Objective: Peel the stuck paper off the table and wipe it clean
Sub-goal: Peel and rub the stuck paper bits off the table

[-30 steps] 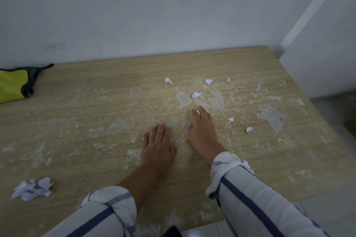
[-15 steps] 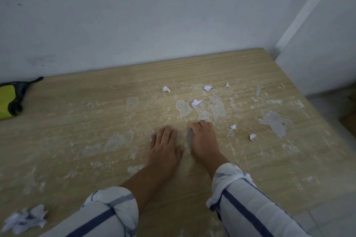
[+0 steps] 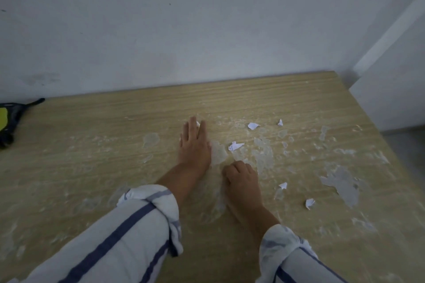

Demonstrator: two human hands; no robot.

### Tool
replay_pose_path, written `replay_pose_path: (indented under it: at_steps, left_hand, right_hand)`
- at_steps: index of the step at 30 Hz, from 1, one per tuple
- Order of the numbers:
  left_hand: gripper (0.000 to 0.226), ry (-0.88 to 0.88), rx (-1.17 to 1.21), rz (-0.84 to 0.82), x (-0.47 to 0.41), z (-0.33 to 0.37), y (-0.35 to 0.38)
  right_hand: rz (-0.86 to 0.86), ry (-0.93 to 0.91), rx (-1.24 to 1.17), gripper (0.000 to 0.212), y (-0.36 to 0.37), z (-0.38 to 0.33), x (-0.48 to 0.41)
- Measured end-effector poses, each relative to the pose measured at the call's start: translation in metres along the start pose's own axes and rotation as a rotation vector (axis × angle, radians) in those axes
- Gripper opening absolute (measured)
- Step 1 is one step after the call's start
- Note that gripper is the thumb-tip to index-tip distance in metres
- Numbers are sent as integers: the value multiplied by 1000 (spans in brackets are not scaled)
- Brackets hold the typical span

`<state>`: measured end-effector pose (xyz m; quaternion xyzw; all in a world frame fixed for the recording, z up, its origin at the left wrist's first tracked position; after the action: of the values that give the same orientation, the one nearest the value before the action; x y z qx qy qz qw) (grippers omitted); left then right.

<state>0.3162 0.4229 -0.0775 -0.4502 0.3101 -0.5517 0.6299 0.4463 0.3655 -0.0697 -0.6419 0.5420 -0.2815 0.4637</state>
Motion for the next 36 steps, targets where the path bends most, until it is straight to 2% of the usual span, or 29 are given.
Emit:
replay_pose_path:
  at_steps: [5, 12, 16, 22, 26, 30, 36]
  left_hand:
    - [48, 41, -46, 32, -28, 2, -4]
    - [21, 150, -59, 79, -13, 7, -18]
    - [23, 129, 19, 87, 10, 5, -22]
    - [25, 120, 158, 64, 50, -3, -26]
    - [24, 47, 253, 95, 74, -34, -43]
    - [21, -40, 311, 186, 103, -87, -75]
    - [23, -153, 297, 247, 159, -184, -134]
  right_hand:
    - [-14, -7, -68, 15, 3, 3, 1]
    - [52, 39, -248, 16, -18, 14, -37]
    - [-109, 76, -161, 22, -6, 20, -56]
    - [-137, 67, -84, 23, -7, 11, -54]
    - [-167, 24, -132, 23, 2, -31, -39]
    - [-231, -52, -179, 23, 27, -104, -14]
    - [-378, -70, -290, 26, 73, -216, 35]
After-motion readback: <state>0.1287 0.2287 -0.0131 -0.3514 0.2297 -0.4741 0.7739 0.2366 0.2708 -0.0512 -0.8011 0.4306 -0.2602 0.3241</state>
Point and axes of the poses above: each hand's wrist, its own x-axis away from the middle knuckle, its own y-axis out of the palm, z = x × y, the point moved 10 cm from there along -x, towards the middle knuckle, and after that the axes turned 2 degrees about -y, right-handed, at the moved point
